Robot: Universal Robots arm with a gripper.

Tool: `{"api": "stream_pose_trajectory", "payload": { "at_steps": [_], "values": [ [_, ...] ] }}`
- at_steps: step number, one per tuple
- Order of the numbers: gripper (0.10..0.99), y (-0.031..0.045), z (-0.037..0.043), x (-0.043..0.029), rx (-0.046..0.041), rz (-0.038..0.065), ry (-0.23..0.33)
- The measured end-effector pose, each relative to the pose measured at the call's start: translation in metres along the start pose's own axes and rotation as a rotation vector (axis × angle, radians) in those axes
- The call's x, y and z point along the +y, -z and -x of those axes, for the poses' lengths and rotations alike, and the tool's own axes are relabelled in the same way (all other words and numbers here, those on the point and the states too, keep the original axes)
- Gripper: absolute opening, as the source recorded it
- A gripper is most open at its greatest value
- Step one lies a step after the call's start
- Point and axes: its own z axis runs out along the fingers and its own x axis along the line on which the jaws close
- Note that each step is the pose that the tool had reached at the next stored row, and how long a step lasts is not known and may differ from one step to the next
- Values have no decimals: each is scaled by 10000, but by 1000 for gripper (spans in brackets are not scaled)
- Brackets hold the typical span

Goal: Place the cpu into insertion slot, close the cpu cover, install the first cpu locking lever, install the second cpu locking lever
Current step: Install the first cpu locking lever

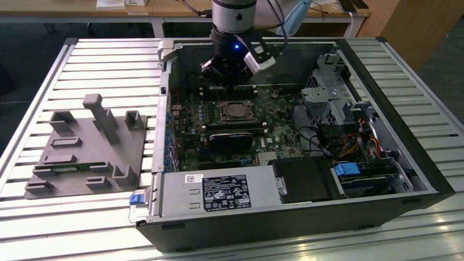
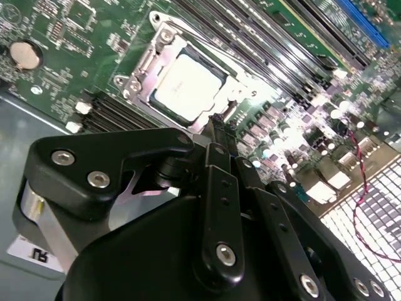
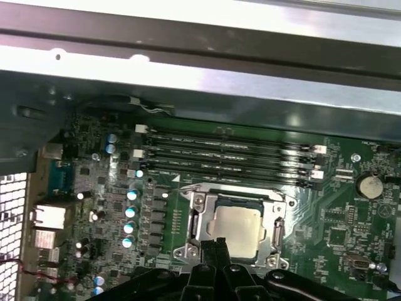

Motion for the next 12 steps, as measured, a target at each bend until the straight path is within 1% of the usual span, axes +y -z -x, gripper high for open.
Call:
{"api": "stream_pose_trajectory", "payload": {
  "at_steps": [6,12],
  "values": [
    [106,0,-105,15,-1,1,-1],
    [106,0,-152,30,0,0,0]
  ]
}}
